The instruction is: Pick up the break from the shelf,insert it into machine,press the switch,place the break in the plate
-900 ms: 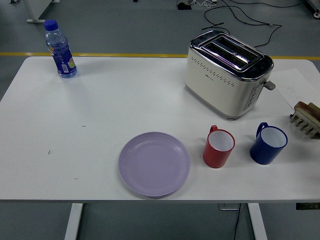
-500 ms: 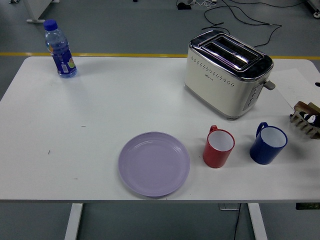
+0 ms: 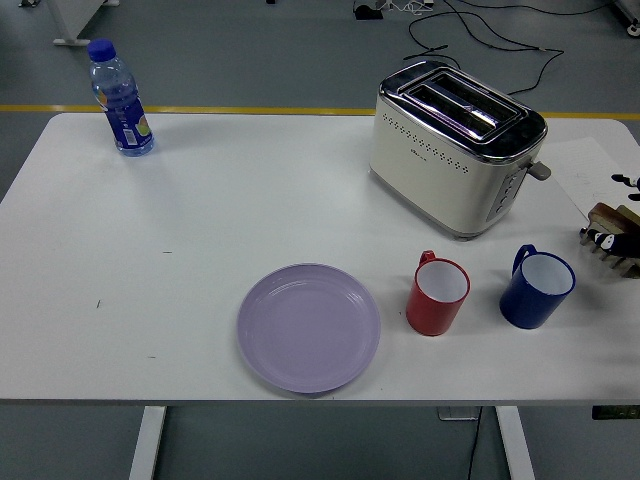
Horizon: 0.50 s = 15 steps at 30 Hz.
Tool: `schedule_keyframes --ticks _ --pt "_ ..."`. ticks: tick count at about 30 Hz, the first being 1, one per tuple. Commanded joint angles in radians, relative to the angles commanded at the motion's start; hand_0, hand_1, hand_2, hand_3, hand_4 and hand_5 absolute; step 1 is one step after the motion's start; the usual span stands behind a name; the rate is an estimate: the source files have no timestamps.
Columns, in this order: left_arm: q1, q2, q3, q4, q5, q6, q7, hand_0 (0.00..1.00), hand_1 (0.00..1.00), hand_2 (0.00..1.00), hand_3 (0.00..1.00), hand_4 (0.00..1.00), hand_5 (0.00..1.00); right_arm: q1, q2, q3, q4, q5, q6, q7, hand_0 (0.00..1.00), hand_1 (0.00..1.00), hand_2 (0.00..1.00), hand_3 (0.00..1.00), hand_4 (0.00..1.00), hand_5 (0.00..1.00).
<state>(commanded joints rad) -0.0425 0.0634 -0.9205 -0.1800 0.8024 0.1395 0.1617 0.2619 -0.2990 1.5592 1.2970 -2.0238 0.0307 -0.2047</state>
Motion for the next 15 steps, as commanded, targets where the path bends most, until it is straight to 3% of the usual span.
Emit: schedule_keyframes --ticks 2,3,8,9,14,15 --pt "0.000 0.000 0.003 0.000 -0.002 0.000 0.000 0.680 0.610 0.660 0.687 0.426 0.998 0.018 -0.007 -0.020 -0.010 -0.037 -0.004 -0.034 0.919 0.838 0.912 0.890 0.824 0.111" --pt "0.000 -0.001 0.002 0.000 -0.002 0.000 0.000 0.681 0.609 0.660 0.687 0.425 0.998 0.026 -0.010 -0.029 -0.013 -0.058 -0.008 -0.049 0.761 0.706 0.728 0.829 0.804 0.110" --pt "-0.001 0.000 0.006 0.000 -0.005 0.001 0.000 0.681 0.609 0.660 0.687 0.425 0.998 0.045 -0.016 -0.042 -0.021 -0.110 -0.009 -0.086 0.761 0.706 0.728 0.829 0.804 0.110" --pt "-0.001 0.000 0.006 0.000 -0.005 0.001 0.000 0.681 0.609 0.659 0.688 0.426 0.998 0.051 -0.018 -0.047 -0.025 -0.117 -0.001 -0.099 0.672 0.638 0.639 0.792 0.798 0.109" --pt "-0.001 -0.001 0.004 0.000 -0.002 0.002 0.001 0.681 0.609 0.659 0.688 0.426 0.998 0.076 -0.018 -0.072 -0.054 -0.139 0.029 -0.152 0.672 0.638 0.639 0.792 0.798 0.109" --pt "-0.001 -0.001 0.003 0.000 -0.001 0.002 0.002 0.682 0.608 0.660 0.687 0.426 0.998 0.078 -0.018 -0.074 -0.057 -0.141 0.030 -0.155 0.587 0.583 0.592 0.752 0.787 0.109"
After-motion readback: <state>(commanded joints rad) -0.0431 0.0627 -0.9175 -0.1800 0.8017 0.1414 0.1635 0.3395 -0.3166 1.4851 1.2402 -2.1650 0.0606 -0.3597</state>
